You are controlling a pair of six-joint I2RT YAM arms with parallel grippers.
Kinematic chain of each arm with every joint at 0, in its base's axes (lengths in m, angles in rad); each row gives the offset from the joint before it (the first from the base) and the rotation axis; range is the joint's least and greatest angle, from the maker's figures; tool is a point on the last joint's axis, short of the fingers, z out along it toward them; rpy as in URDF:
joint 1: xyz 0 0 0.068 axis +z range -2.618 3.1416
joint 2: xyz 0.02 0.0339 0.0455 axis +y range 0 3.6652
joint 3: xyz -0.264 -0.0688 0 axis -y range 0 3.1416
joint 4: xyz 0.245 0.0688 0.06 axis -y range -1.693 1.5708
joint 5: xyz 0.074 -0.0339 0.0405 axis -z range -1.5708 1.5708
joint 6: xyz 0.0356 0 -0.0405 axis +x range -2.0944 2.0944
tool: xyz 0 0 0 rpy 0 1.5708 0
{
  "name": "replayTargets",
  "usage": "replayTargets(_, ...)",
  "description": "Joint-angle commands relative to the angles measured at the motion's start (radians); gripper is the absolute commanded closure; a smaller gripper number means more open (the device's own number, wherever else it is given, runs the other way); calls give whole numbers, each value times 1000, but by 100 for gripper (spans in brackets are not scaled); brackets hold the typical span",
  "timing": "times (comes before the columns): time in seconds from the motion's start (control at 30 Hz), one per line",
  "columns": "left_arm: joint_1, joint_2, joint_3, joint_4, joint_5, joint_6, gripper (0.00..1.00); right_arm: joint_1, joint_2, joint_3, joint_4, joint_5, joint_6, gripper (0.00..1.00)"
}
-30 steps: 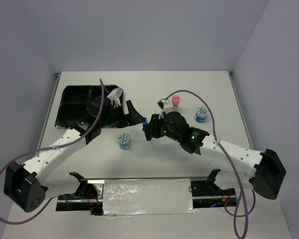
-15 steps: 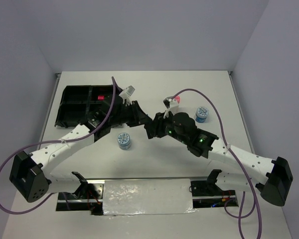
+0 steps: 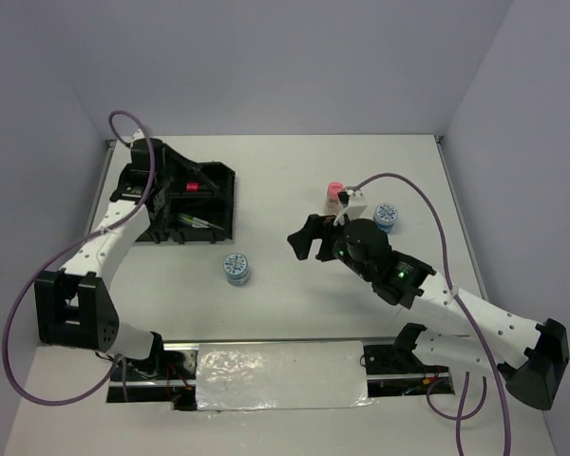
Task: Sort the stationery into containers
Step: Place the pen in the storage box.
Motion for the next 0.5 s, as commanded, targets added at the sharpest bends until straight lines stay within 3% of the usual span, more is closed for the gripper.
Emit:
replayTargets(0.0,67,79,-37,195,-69,-143,97,-4,-20,-31,-22,13,-10,0)
replayTargets(0.27,119,343,90,368,-56,-224,92,-4,-20,-107,24,-58,-22,0)
replayTargets(0.37,121,379,84,394,-56,-243,79,-6,-46,-126,21,-56,-34,0)
replayTargets(0.47,149,372,58,404,-57,-243,56,-9,-55,-124,12,-55,-45,0)
